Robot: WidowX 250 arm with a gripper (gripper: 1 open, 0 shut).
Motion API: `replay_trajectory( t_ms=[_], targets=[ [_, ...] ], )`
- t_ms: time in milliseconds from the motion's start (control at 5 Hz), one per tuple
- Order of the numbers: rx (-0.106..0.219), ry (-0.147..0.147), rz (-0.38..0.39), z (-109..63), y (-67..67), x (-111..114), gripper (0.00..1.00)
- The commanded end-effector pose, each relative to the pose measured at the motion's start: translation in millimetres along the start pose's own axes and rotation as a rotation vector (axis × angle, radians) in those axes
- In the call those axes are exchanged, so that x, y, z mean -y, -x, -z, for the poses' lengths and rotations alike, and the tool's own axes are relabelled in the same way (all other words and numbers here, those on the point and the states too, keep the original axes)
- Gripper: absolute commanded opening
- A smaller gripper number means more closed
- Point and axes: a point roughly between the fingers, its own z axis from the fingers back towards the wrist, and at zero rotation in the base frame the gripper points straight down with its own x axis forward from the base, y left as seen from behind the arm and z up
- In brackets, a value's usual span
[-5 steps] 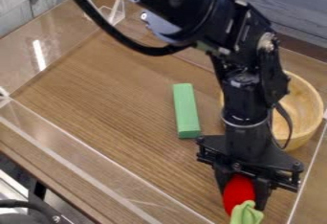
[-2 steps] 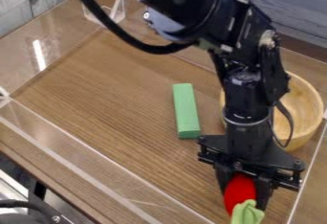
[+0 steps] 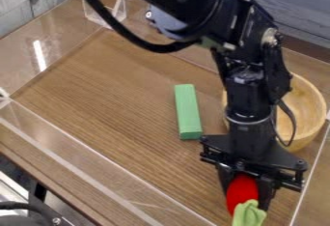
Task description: Move the red object to the right side of the table
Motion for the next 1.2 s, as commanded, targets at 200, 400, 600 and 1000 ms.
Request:
replay_trajectory(
  t_ms=[200, 400, 600, 1000],
  targets=[
    [0.026, 0.023, 0.004, -11.3, -8.7, 3.5, 0.0],
    [0.021, 0.027, 0.004, -12.5, -8.6, 3.3, 0.0],
    [0.016, 0.031, 0.004, -13.8, -8.6, 3.2, 0.0],
    [0.004, 0.039, 0.003, -15.9, -8.6, 1.9, 0.0]
  ],
)
